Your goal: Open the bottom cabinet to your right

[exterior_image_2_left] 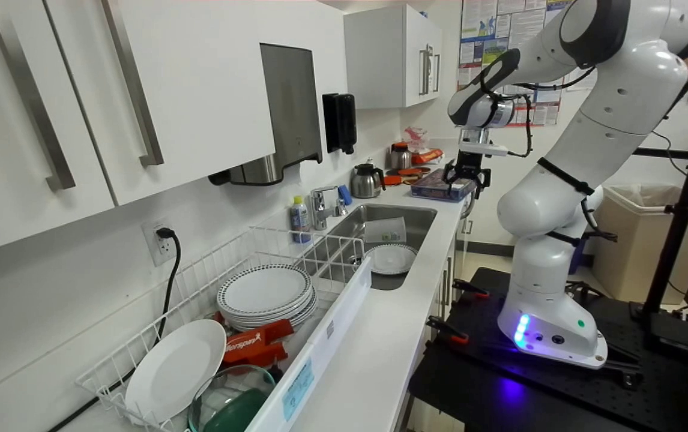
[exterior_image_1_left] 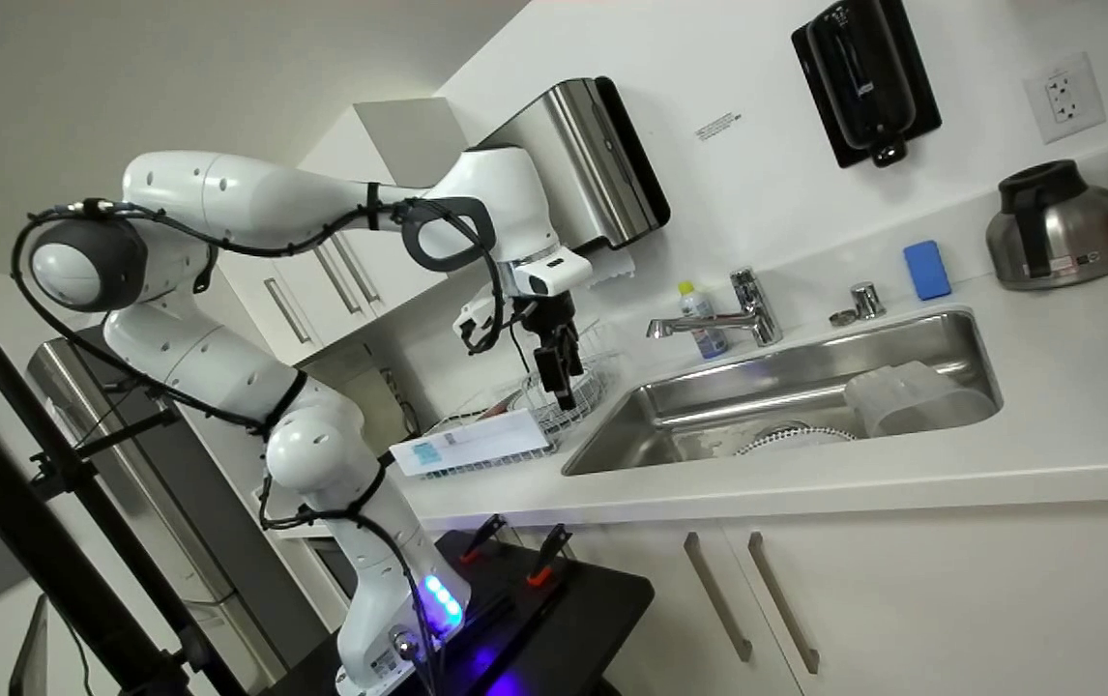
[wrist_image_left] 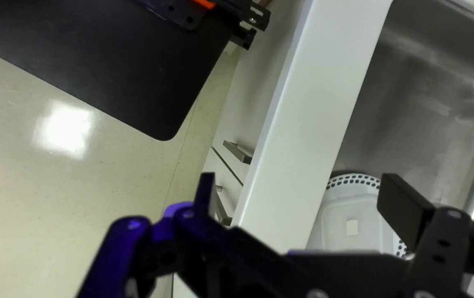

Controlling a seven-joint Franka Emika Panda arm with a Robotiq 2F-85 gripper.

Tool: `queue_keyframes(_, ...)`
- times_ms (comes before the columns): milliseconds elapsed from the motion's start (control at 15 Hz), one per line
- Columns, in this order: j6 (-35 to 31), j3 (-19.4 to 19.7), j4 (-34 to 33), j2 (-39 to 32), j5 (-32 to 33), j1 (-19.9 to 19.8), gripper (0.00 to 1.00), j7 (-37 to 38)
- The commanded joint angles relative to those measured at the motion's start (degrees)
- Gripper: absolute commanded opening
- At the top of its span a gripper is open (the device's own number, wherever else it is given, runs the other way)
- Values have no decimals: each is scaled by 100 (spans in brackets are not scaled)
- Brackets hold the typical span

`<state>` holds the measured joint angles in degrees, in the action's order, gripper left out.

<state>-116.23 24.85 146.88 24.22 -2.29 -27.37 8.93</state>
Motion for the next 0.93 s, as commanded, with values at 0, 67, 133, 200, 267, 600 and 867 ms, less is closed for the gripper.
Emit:
queue_keyframes(0,-267,403,-501,-901,-487,-206,100,123)
queue_keyframes(67,-329,606,-653,-1207,-691,-243,100,20)
queue_keyframes(133,-376,787,-791,-1493,-935,-272,100,-48)
queue_keyframes(200,-413,984,-932,-1826,-1230,-286,100,-133)
queue_keyframes(267,-420,1159,-1057,-2093,-1532,-291,100,-149)
queue_keyframes(600,-286,1627,-1523,-3826,-3594,-575,100,-613)
queue_keyframes(867,-392,1423,-1409,-4105,-4200,-920,100,-599)
